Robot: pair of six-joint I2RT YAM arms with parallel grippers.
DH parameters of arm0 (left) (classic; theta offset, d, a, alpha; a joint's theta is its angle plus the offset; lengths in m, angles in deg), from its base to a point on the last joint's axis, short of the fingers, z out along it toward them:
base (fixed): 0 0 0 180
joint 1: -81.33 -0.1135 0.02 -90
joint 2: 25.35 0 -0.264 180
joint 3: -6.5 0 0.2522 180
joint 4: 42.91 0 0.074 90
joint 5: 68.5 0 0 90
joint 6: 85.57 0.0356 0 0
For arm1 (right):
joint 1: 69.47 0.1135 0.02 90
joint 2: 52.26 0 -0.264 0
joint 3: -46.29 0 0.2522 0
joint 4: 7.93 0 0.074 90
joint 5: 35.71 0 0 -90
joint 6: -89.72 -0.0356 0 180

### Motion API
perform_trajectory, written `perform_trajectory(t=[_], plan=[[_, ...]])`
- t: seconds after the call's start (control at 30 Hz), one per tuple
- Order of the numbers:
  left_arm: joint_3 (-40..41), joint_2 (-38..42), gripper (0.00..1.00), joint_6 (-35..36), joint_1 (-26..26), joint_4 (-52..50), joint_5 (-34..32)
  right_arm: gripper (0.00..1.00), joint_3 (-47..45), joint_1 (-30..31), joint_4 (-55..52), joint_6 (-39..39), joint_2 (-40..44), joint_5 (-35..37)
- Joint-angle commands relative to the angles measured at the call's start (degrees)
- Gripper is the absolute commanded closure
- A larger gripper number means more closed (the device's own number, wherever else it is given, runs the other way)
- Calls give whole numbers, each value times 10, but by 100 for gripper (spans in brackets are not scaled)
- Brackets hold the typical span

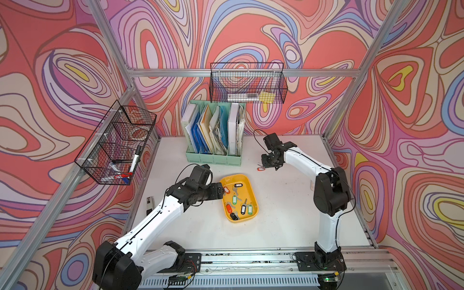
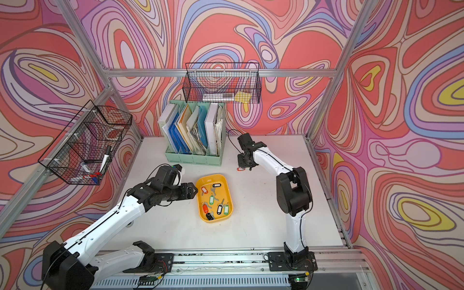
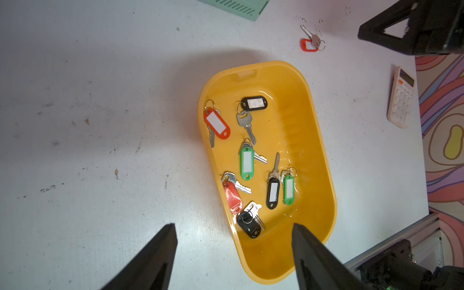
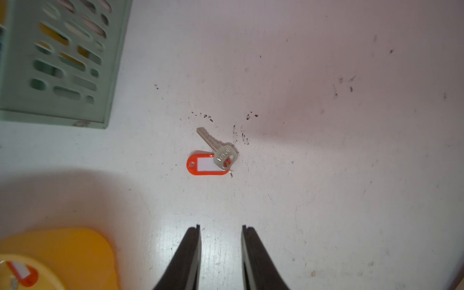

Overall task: Take the keys out of the storage box
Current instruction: Place the key at the center of the board.

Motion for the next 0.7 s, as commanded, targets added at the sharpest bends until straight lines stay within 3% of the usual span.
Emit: perform_trajectory(t=[0.0, 0.33, 0.53, 0.67], plan=[[-33, -21, 28, 19, 10, -36, 15, 65, -45, 0, 30, -11, 76, -15], [-139, -157, 35, 39, 98, -79, -42, 52, -275, 0, 114, -66, 316, -31], [-192, -255, 41, 53, 110, -93, -51, 39, -370, 1, 127, -88, 416, 4], [-219, -311, 45, 59, 110, -94, -64, 28, -413, 1, 140, -91, 477, -15]])
